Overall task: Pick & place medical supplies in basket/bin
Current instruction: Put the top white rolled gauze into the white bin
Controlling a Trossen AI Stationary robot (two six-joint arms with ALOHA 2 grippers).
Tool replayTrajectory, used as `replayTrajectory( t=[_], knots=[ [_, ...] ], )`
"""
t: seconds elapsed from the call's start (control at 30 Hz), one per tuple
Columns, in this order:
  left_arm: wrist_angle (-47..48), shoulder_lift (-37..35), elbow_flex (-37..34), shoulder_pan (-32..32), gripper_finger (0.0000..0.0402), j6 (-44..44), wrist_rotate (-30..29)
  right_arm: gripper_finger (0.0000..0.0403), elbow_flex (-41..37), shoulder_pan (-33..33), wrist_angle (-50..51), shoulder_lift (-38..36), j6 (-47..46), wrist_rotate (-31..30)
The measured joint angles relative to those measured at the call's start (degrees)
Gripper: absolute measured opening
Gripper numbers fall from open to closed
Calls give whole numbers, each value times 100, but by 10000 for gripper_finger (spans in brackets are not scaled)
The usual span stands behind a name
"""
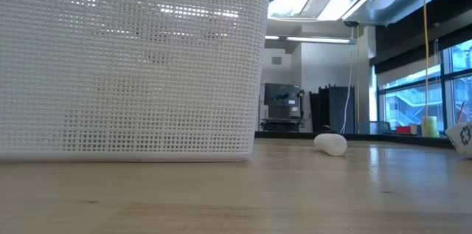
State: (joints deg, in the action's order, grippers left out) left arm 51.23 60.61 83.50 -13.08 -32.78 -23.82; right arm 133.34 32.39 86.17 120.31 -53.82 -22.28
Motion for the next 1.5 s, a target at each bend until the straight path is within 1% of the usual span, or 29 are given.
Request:
replayTrajectory(
  t=[0.07, 0.1, 0.23, 0.33, 0.43, 0.57, 0.67, 0.8, 0.87, 0.97, 1.07, 1.2, 1.33, 1.5],
  knots=[
    [1, 81, 0, 0, 214, -127, -59, 280, -29, 200, 434, 11, -572, -124],
    [2, 116, 0, 0, 214, -184, -59, 280, -116, 273, 392, 5, -782, -198],
    [-5, 252, 2, -2, 214, -399, -26, 280, -571, 382, 387, -104, -1231, -247],
    [-9, 309, 2, -80, 214, -616, 78, 280, -1076, 382, 386, -288, -1466, -199],
    [-47, 320, 1, -194, 214, -652, 84, 280, -1781, 381, 374, -508, -1711, -84],
    [-225, 295, 2, -347, 214, -655, -38, 280, -2824, 274, 381, -1065, -2250, -11],
    [-384, 272, 2, -423, 214, -647, -63, 280, -3632, 87, 237, -1529, -2676, -11],
    [-386, 272, 2, -497, 214, -606, -58, 280, -4679, -271, -75, -2139, -3544, -27],
    [-389, 272, 2, -530, 214, -607, -58, 280, -5173, -473, -398, -2337, -3783, -37],
    [-385, 269, 2, -580, 214, -607, -54, 280, -5794, -785, -1045, -2521, -3829, -29],
    [-383, 269, 2, -624, 214, -607, -54, 280, -6322, -1058, -1759, -2544, -3738, -37],
    [-384, 269, 2, -647, 214, -609, -54, 280, -6992, -1414, -3076, -2541, -3484, -13],
    [-383, 269, 2, -645, 214, -694, -54, 280, -7507, -1656, -4316, -2540, -3288, 17],
    [-380, 269, 2, -645, 214, -694, -54, 280, -7925, -1843, -5339, -2538, -3249, 227]
  ],
)
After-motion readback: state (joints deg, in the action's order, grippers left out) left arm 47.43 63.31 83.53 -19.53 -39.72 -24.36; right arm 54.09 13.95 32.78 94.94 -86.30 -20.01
